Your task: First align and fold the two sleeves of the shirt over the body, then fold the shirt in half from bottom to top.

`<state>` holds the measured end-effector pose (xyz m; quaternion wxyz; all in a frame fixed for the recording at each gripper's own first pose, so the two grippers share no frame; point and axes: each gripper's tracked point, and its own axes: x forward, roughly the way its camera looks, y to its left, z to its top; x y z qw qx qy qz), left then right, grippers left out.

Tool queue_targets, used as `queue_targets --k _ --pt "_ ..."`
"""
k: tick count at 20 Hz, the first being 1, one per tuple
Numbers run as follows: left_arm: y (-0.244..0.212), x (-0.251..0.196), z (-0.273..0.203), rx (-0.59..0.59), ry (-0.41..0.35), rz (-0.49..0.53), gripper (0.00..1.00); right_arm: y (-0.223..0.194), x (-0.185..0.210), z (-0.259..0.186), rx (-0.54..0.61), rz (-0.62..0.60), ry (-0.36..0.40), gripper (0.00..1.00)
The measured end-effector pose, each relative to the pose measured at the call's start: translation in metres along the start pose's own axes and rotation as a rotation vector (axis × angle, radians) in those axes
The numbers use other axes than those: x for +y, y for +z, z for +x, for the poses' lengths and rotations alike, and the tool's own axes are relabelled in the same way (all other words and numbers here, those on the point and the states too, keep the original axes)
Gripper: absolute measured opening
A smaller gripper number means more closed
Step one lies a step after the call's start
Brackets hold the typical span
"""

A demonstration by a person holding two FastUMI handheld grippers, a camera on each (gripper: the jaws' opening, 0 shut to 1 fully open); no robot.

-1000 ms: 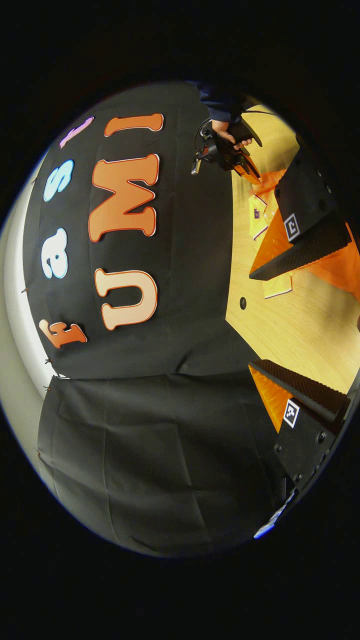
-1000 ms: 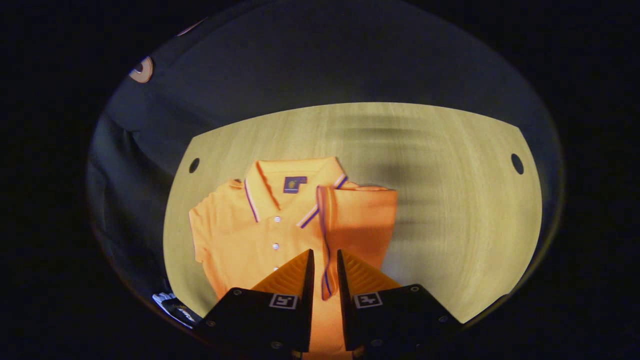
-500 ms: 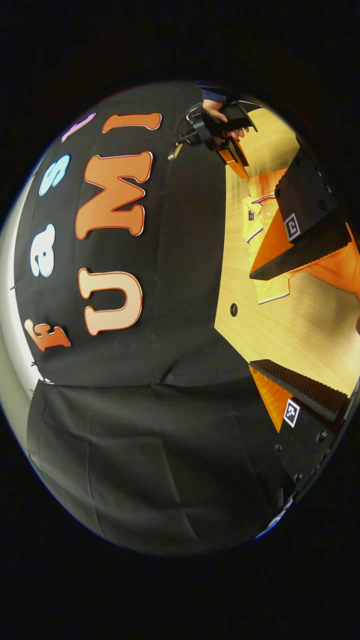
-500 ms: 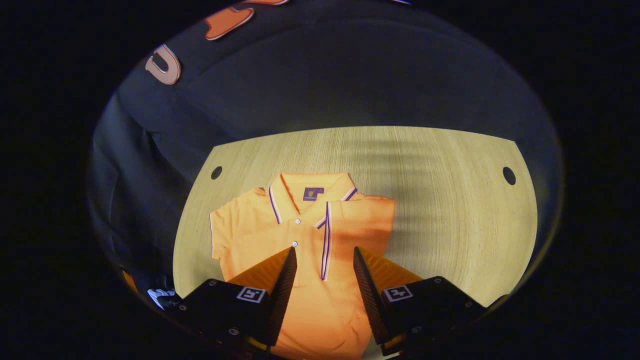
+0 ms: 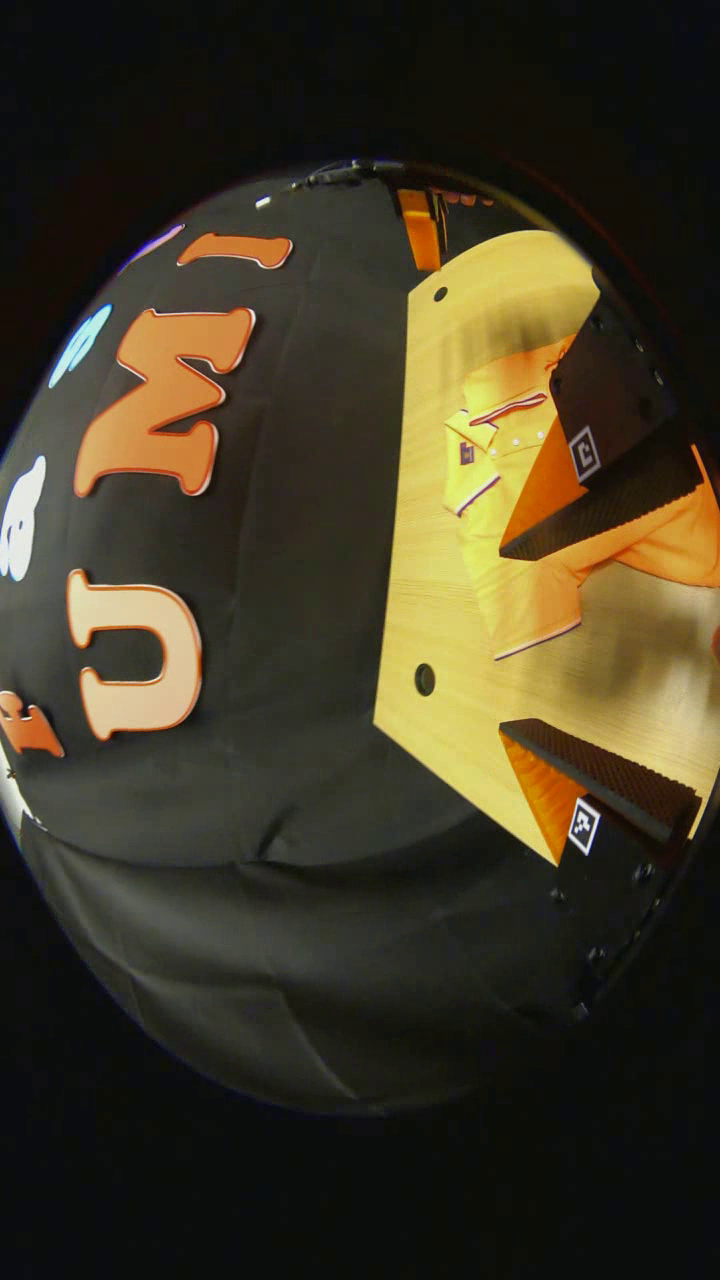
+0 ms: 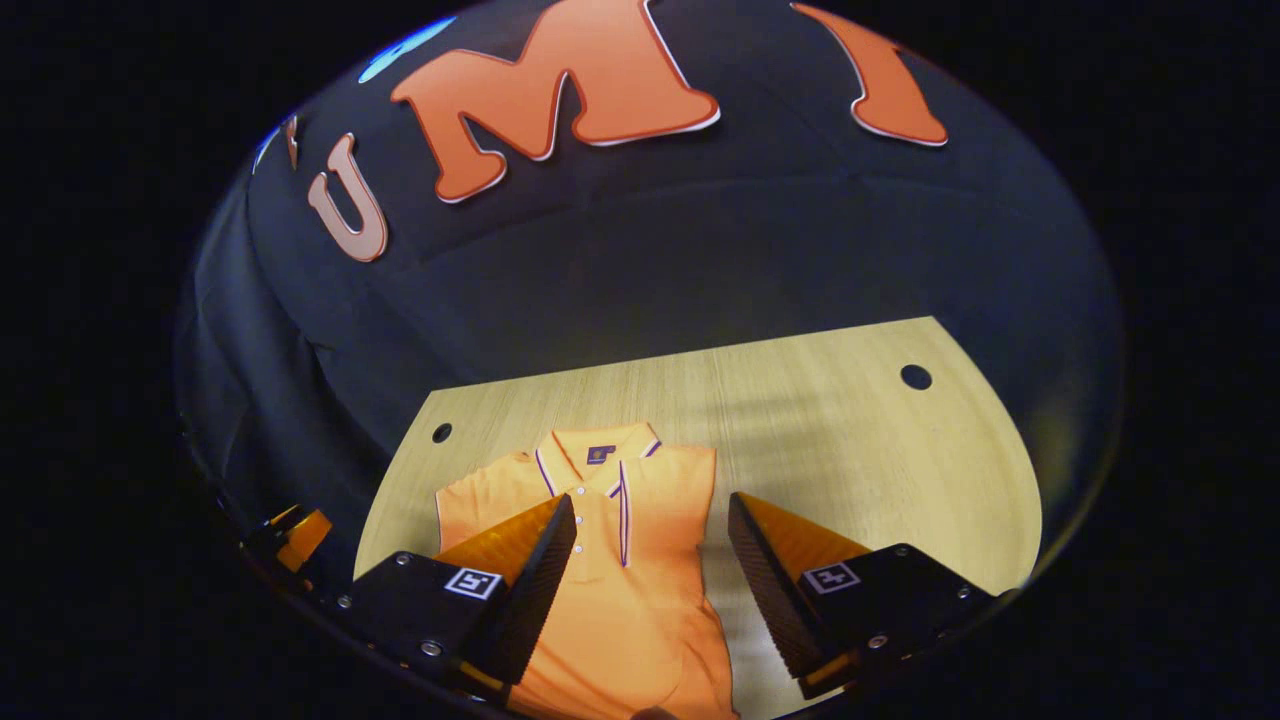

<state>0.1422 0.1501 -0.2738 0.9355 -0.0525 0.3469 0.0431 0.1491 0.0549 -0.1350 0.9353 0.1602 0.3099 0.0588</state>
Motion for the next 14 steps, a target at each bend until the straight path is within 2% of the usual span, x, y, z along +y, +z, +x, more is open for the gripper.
queue_targets --k 5,10,14 --pt "-0.004 -0.011 0.060 0.125 -0.087 -0.022 0.98 0.008 -0.022 -0.057 -0.171 0.019 -0.118 0.96" --pt "-0.040 -0.010 0.119 0.315 -0.078 0.005 0.98 -0.002 -0.034 -0.099 -0.248 0.009 -0.229 0.96" --pt "-0.070 -0.012 0.150 0.419 -0.054 0.012 0.99 -0.007 -0.043 -0.126 -0.289 0.021 -0.265 0.97"
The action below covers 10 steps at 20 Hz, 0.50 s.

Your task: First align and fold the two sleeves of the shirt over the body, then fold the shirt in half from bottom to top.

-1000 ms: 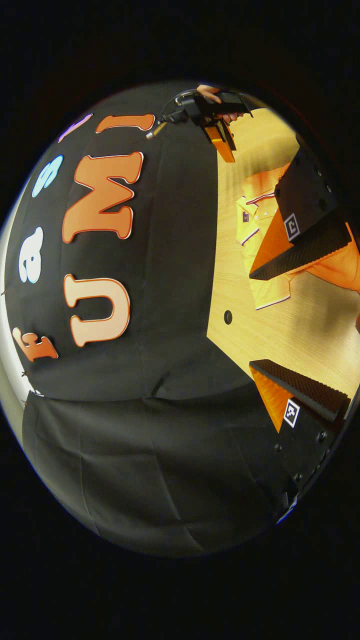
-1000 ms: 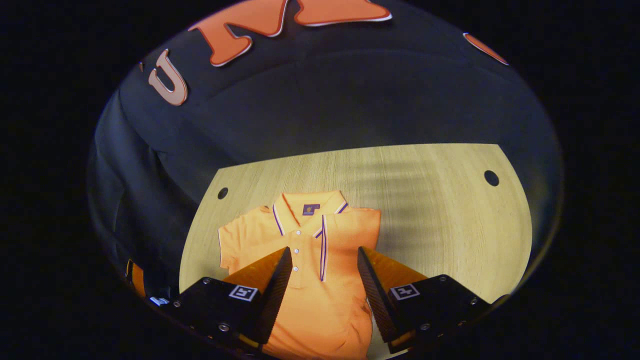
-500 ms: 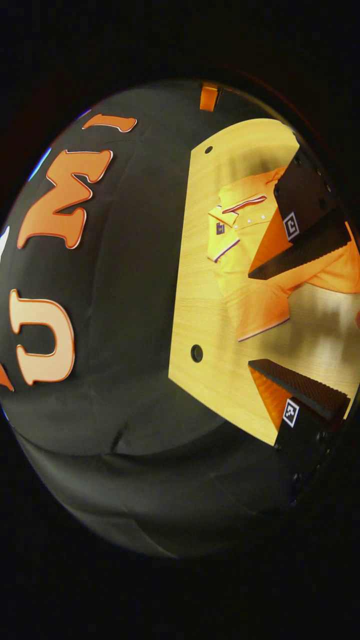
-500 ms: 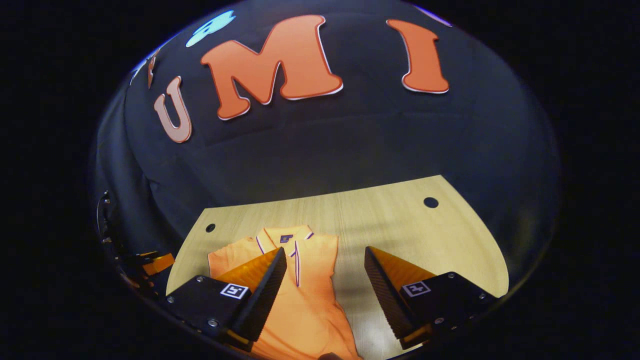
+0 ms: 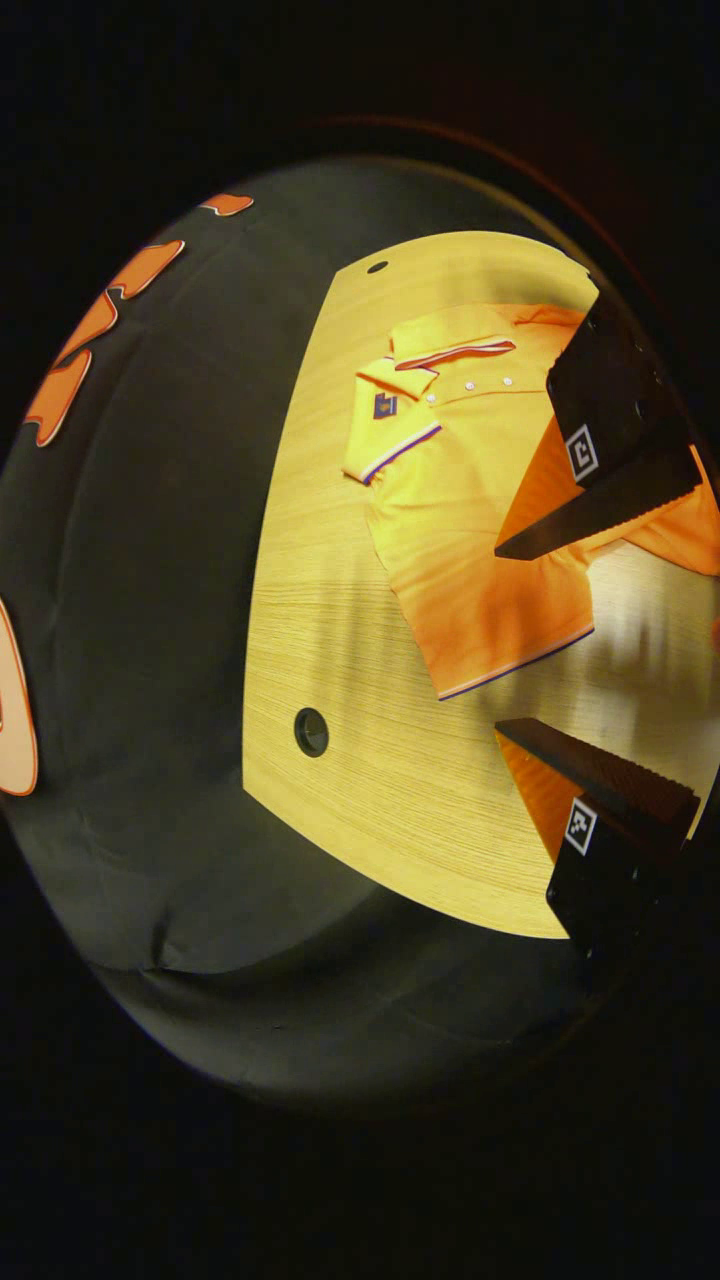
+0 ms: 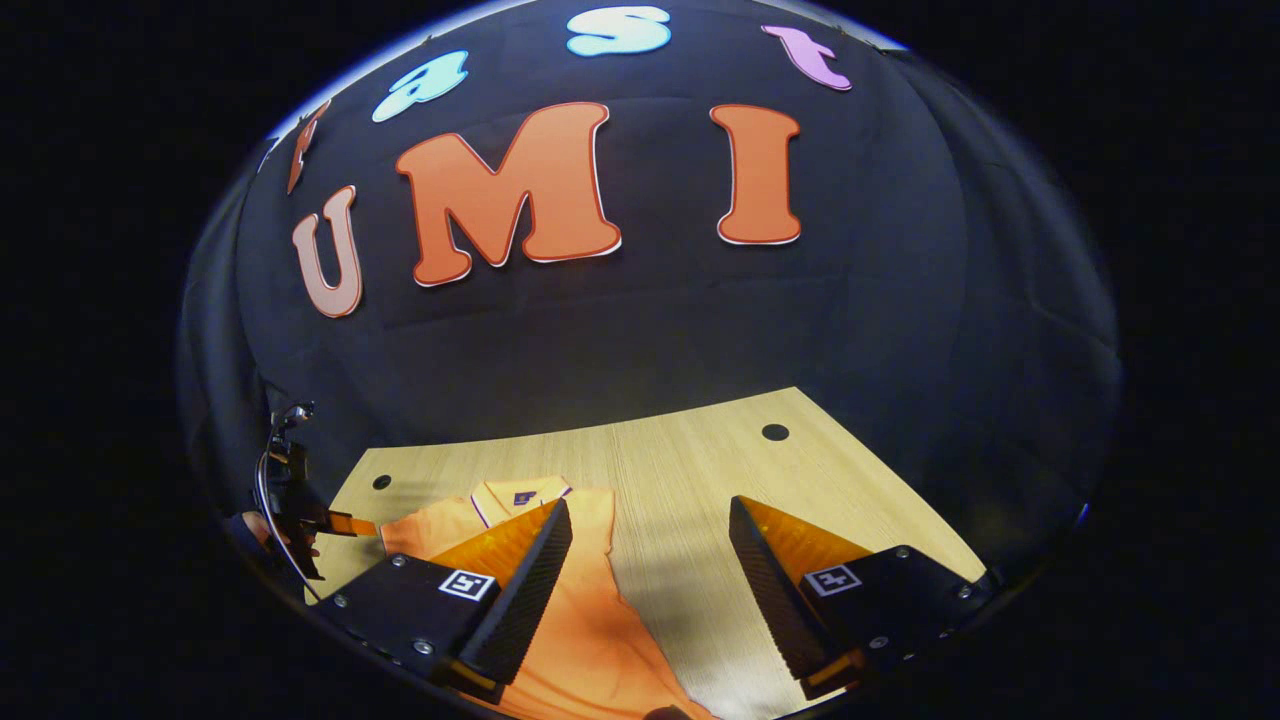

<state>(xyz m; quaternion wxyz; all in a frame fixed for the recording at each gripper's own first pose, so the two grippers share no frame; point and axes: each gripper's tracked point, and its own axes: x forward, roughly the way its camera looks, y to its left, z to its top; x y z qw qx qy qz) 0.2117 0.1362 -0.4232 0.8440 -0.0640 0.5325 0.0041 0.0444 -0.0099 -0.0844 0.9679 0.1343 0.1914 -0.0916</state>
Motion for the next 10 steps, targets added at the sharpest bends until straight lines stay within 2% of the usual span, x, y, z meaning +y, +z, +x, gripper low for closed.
queue_targets --k 4,7,10 --pt "-0.003 0.005 0.008 0.030 0.028 0.011 0.98 0.009 -0.015 -0.013 -0.050 -0.029 -0.023 0.96" --pt "-0.016 0.000 0.008 0.086 0.019 -0.020 0.98 0.011 -0.018 -0.020 -0.077 -0.038 -0.025 0.97" --pt "-0.014 -0.009 0.002 0.072 -0.007 -0.055 0.99 0.010 -0.018 -0.024 -0.093 -0.039 -0.020 0.96"
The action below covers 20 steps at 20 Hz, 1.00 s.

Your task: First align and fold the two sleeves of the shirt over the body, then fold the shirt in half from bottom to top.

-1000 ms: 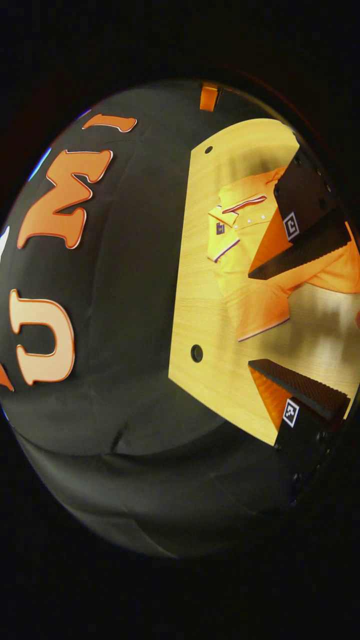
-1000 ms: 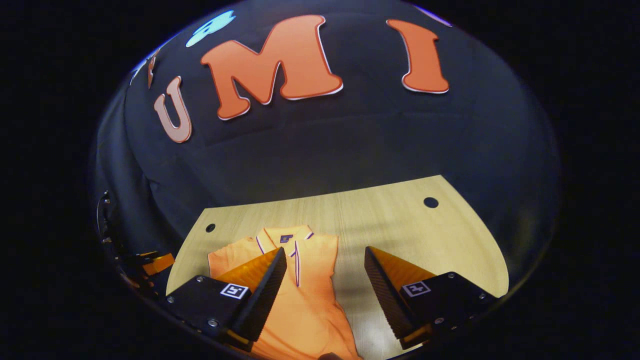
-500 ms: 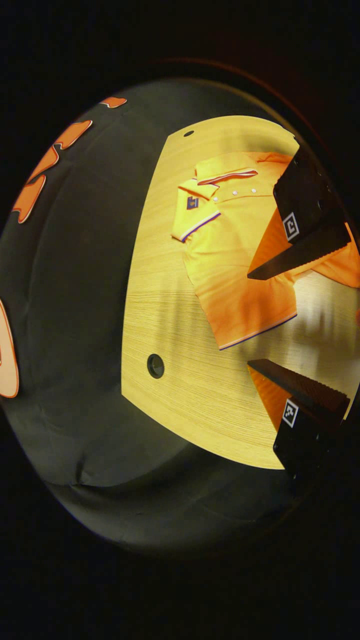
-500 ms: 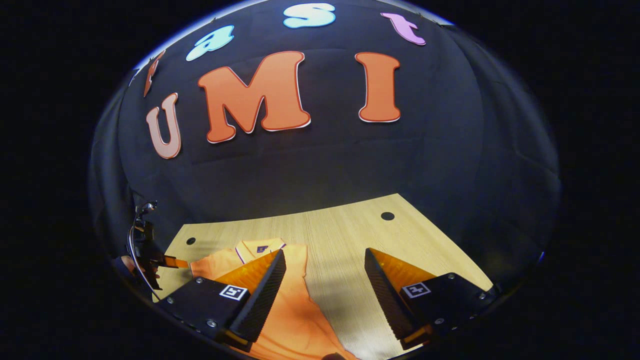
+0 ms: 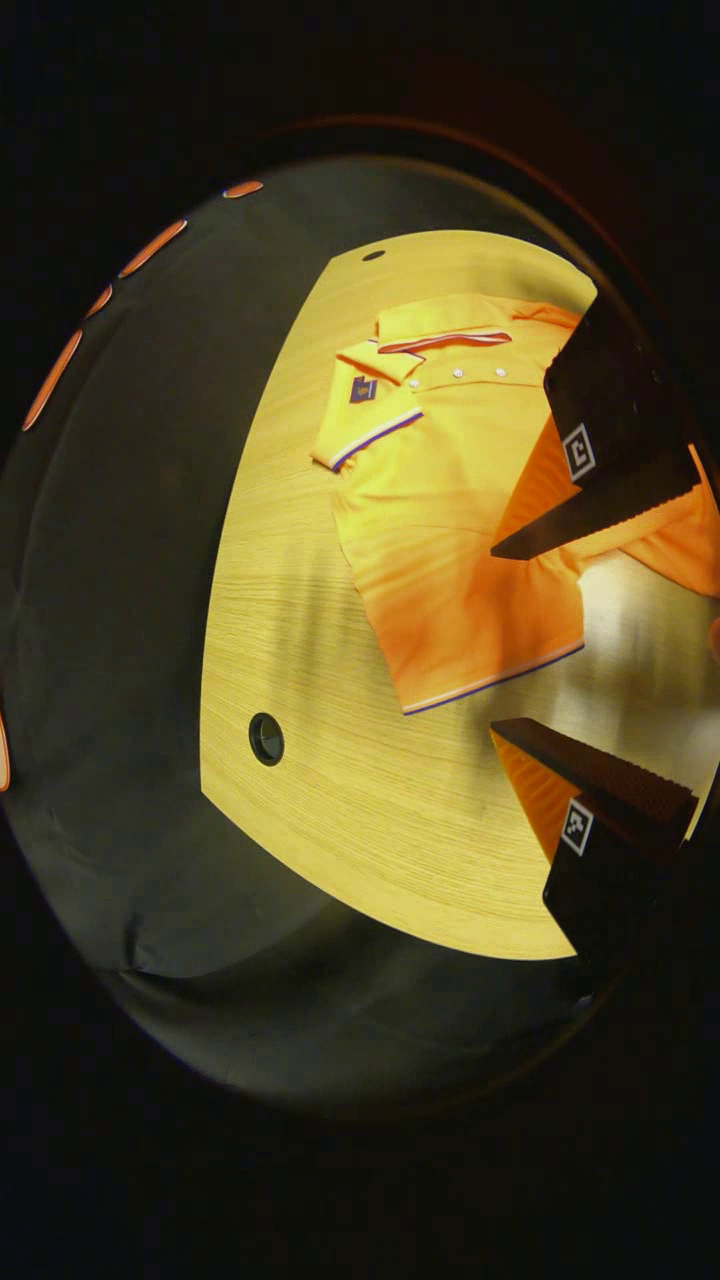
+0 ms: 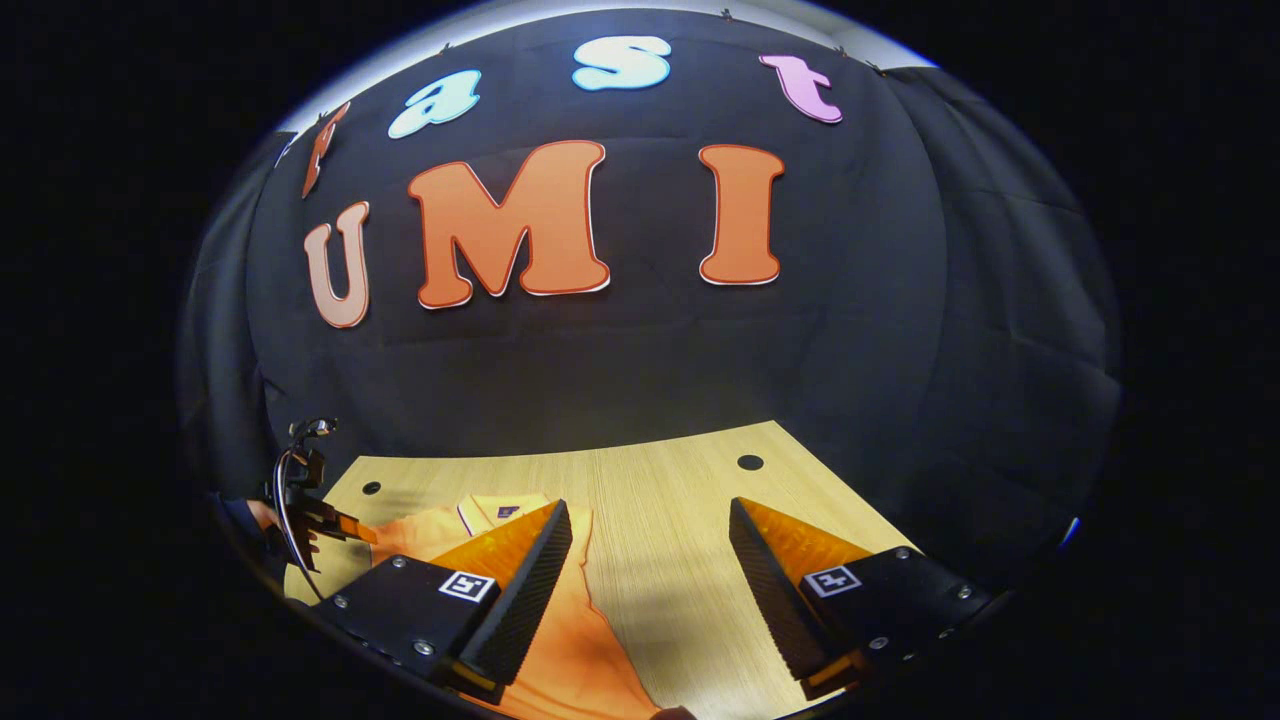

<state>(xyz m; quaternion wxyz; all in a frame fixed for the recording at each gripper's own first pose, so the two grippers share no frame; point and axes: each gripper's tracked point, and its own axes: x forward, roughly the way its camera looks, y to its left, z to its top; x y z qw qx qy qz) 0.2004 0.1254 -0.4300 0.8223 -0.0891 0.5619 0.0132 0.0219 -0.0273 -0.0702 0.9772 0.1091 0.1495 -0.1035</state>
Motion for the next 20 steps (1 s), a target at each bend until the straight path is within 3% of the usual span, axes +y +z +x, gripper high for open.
queue_targets --k 20 --pt "0.011 0.036 0.034 0.039 0.087 0.053 0.98 -0.008 0.007 -0.015 0.013 -0.030 0.002 0.97"
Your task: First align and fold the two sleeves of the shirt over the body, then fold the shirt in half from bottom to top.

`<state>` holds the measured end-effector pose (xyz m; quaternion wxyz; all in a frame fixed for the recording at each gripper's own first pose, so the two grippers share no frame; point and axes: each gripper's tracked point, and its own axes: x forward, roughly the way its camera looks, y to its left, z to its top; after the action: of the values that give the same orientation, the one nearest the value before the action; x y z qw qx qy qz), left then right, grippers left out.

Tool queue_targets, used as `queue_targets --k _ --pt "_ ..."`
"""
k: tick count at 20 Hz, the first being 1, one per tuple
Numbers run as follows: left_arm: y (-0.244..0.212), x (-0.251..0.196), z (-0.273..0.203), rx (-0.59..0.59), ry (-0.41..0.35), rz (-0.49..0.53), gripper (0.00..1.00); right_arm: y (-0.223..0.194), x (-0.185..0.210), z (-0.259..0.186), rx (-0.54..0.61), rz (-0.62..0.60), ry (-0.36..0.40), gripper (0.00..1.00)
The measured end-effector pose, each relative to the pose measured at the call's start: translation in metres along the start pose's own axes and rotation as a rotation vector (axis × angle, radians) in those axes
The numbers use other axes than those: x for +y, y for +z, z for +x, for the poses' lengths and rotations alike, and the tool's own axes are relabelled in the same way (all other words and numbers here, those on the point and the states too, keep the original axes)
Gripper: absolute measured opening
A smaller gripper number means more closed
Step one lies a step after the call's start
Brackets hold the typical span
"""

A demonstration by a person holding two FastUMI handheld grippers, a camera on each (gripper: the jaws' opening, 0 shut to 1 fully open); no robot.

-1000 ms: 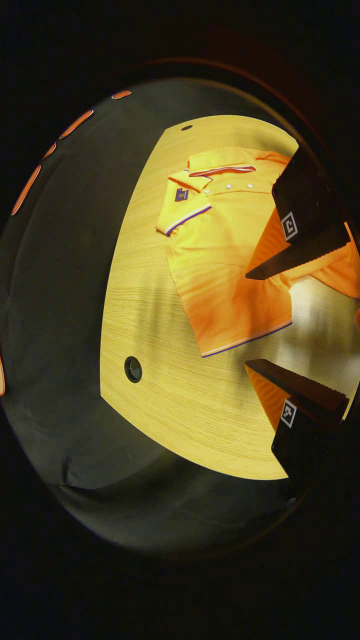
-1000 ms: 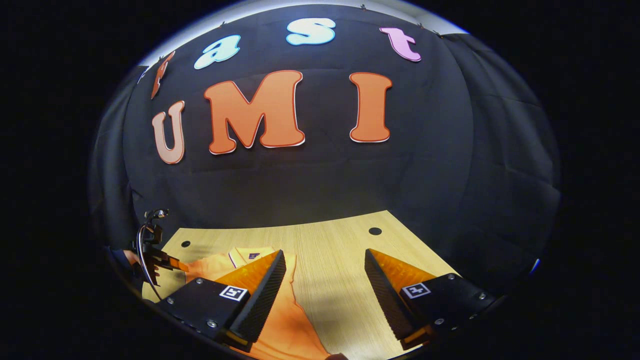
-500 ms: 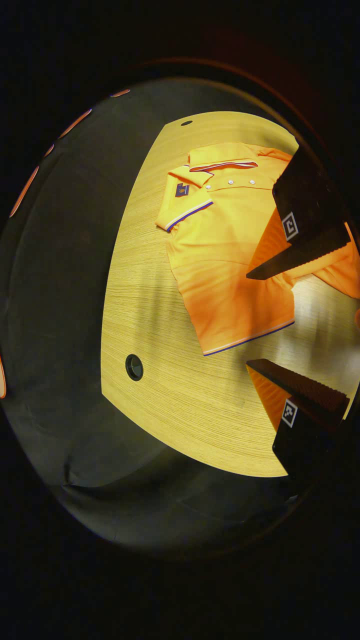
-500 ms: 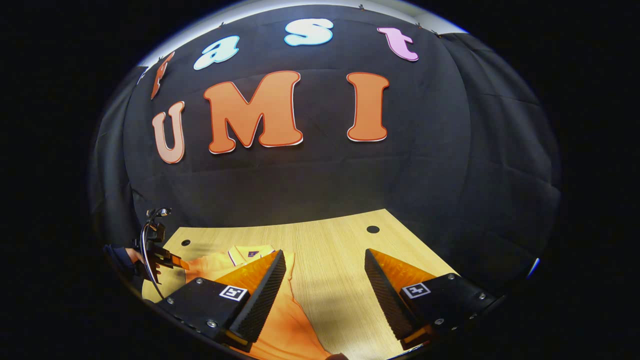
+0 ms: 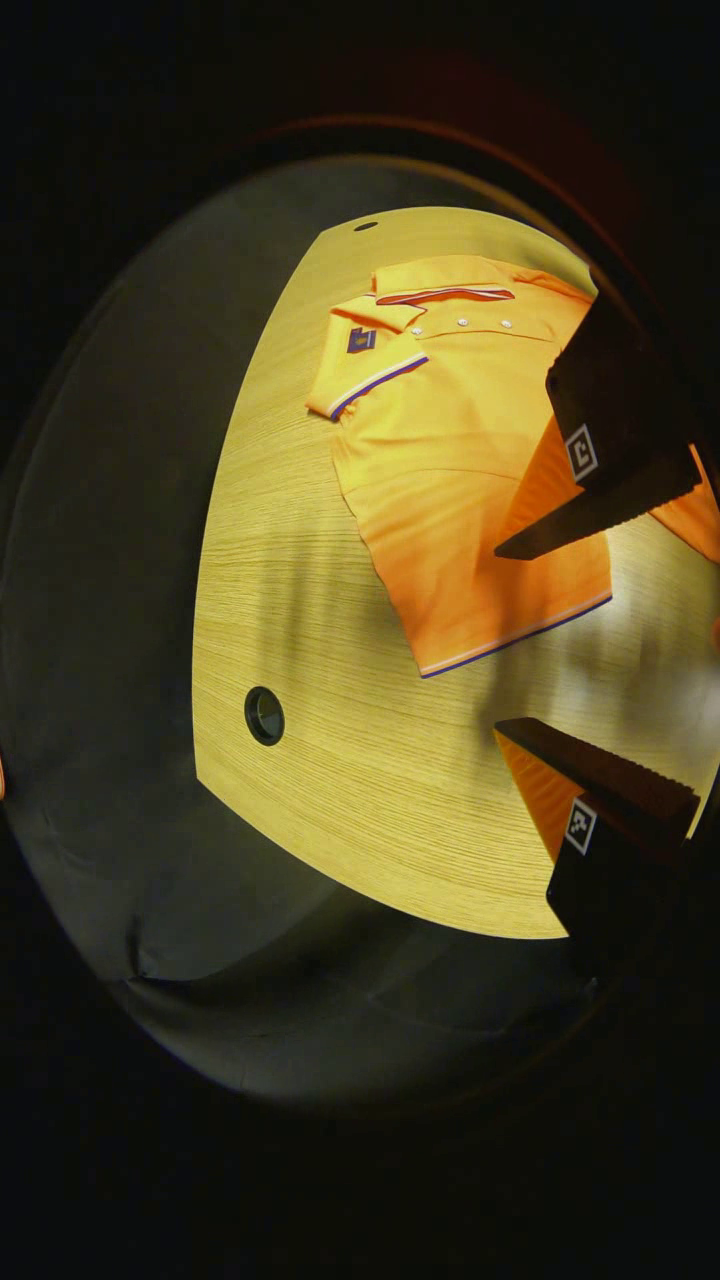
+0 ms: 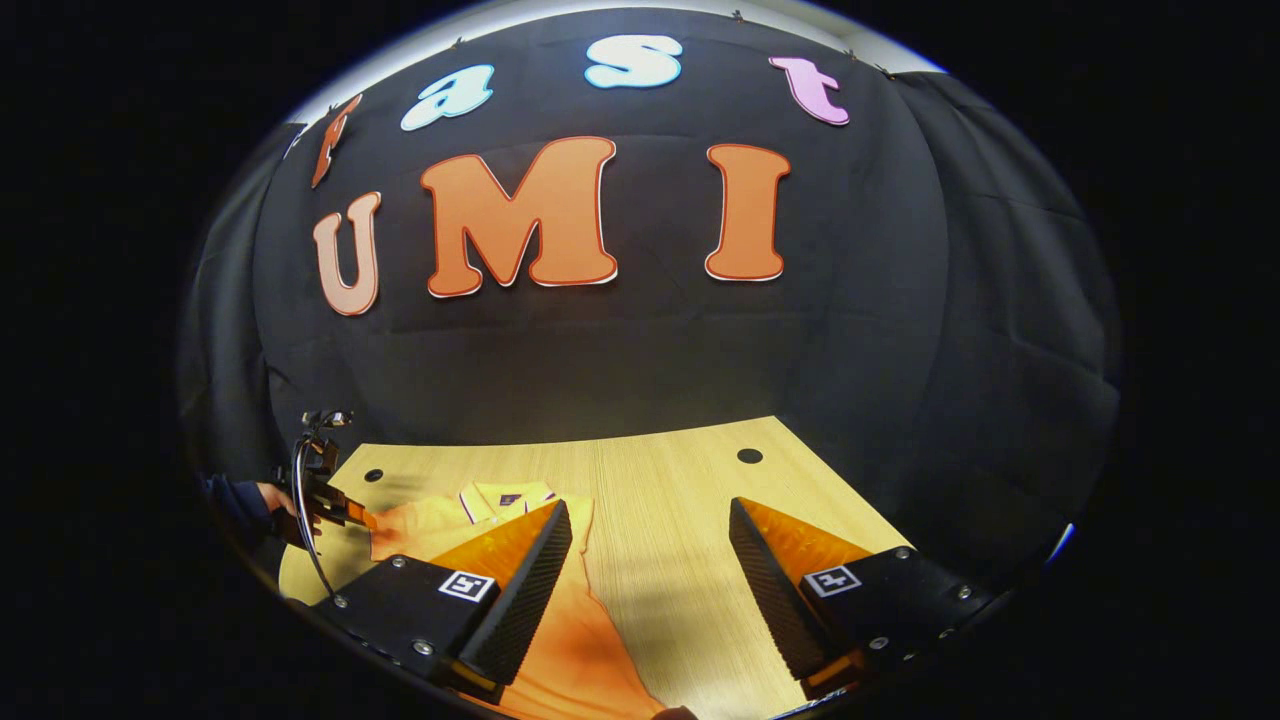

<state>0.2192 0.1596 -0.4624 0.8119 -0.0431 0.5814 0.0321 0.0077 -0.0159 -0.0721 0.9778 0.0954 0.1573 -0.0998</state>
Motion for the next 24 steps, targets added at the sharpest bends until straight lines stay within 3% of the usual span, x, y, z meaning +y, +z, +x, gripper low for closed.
queue_targets --k 17,24 --pt "0.012 -0.003 0.016 0.002 -0.014 0.076 0.98 -0.001 -0.006 -0.009 0.006 0.001 -0.037 0.96" --pt "0.012 -0.011 0.034 0.060 -0.034 0.100 0.98 -0.010 -0.006 -0.011 0.031 0.004 -0.046 0.97"
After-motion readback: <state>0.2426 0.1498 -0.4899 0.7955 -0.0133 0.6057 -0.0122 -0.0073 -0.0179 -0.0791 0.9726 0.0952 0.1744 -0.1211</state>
